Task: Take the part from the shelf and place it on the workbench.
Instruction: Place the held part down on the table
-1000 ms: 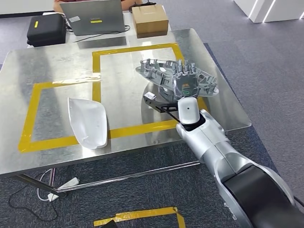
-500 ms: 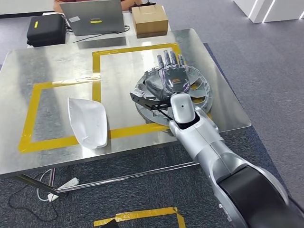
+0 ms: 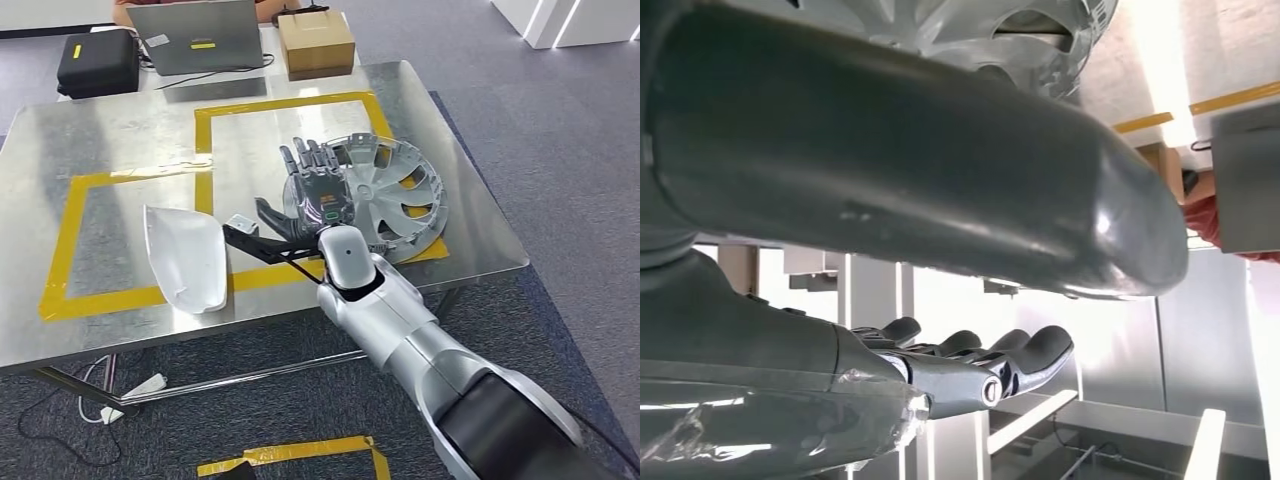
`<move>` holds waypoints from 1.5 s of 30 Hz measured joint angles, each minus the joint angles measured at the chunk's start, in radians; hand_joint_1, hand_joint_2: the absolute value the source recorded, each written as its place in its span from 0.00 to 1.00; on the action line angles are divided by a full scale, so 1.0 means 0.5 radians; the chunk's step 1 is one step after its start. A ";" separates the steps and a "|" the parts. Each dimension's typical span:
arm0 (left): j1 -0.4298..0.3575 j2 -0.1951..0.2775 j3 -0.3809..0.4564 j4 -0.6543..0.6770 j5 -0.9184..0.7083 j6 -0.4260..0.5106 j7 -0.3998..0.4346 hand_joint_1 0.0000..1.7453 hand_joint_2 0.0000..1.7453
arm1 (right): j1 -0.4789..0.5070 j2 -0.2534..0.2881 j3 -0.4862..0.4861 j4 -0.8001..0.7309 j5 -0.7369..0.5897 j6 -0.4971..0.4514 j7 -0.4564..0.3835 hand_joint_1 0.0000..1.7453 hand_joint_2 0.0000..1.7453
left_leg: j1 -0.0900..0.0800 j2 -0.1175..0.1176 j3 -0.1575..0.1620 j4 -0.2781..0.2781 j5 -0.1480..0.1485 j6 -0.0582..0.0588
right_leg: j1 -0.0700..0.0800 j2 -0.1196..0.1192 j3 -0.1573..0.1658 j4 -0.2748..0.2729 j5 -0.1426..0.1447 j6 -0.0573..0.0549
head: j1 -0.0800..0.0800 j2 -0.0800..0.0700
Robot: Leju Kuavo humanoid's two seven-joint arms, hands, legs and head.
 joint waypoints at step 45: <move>0.032 -0.014 0.000 -0.001 0.100 0.051 -0.075 0.00 0.00 | 0.162 0.020 -0.117 -0.022 0.358 -0.005 -0.063 0.00 0.00 | 0.007 -0.219 0.030 -0.028 -0.015 0.000 | 0.002 0.186 -0.084 0.021 0.057 -0.042 | 0.004 0.000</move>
